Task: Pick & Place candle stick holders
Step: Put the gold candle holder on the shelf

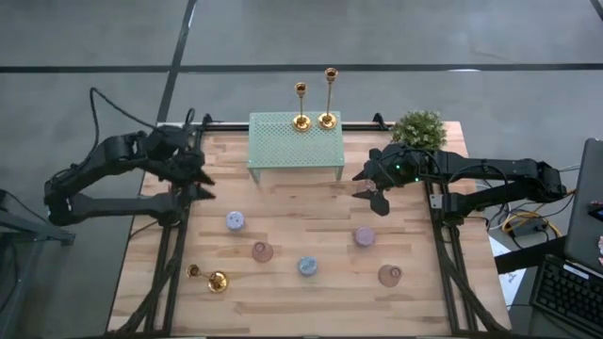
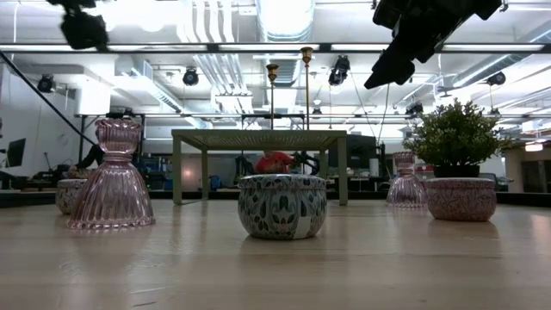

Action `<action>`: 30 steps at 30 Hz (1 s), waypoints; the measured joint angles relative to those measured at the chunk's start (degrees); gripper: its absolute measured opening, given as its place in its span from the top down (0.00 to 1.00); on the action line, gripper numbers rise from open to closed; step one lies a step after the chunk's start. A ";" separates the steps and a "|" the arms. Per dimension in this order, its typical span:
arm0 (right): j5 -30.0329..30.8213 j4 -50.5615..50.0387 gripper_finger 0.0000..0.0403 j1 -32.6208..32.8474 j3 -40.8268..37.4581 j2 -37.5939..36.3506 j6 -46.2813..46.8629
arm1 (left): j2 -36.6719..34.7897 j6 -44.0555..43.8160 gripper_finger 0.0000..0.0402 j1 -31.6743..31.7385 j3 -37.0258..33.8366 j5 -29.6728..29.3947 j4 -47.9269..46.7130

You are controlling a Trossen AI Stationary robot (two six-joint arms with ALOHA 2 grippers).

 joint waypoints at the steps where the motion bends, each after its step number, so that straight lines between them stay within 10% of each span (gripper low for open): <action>1: 0.00 0.00 0.39 0.00 0.00 0.00 -0.09 | -0.02 -1.81 0.35 -1.21 0.00 0.54 -1.30; 16: 0.00 0.01 0.39 0.00 0.00 0.00 -1.67 | 0.13 -24.16 0.35 -14.96 3.36 0.96 -8.82; 30: -0.02 0.00 0.39 0.00 0.00 -0.01 -1.93 | 1.83 -22.02 0.35 -15.81 4.52 -4.11 -8.20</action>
